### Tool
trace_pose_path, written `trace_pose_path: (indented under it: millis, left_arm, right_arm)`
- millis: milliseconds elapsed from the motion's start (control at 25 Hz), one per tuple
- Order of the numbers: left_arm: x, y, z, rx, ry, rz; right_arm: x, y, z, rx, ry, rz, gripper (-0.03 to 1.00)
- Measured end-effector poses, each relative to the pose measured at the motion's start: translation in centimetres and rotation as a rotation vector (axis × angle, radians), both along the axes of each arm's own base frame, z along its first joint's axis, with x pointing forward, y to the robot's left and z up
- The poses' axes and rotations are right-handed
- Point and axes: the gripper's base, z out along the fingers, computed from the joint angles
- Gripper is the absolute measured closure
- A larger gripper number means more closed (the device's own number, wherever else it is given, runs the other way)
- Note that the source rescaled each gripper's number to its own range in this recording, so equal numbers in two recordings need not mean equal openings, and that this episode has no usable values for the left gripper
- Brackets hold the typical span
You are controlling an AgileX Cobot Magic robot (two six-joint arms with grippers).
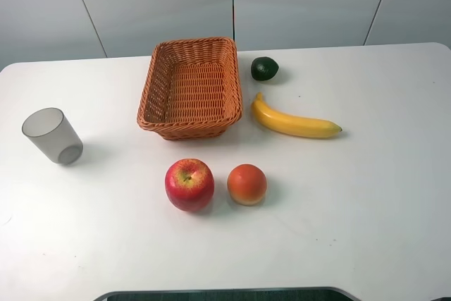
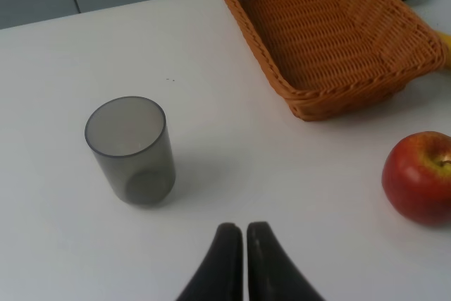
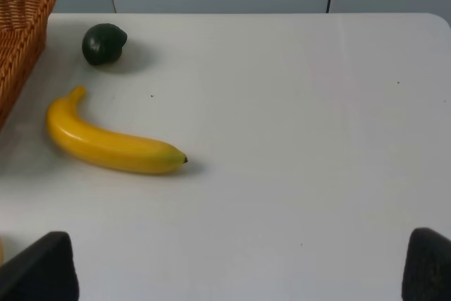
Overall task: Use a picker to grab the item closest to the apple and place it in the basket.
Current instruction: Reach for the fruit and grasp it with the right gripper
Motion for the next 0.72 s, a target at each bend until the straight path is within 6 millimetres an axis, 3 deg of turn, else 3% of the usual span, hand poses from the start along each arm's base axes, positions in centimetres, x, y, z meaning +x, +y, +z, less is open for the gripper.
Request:
trace_pose_path:
  millis: [720]
  left_arm:
    - [0.0, 0.0, 0.0, 0.0, 0.0, 0.0]
  right_arm:
    - [0.0, 0.0, 0.0, 0.0, 0.0, 0.0, -0.03]
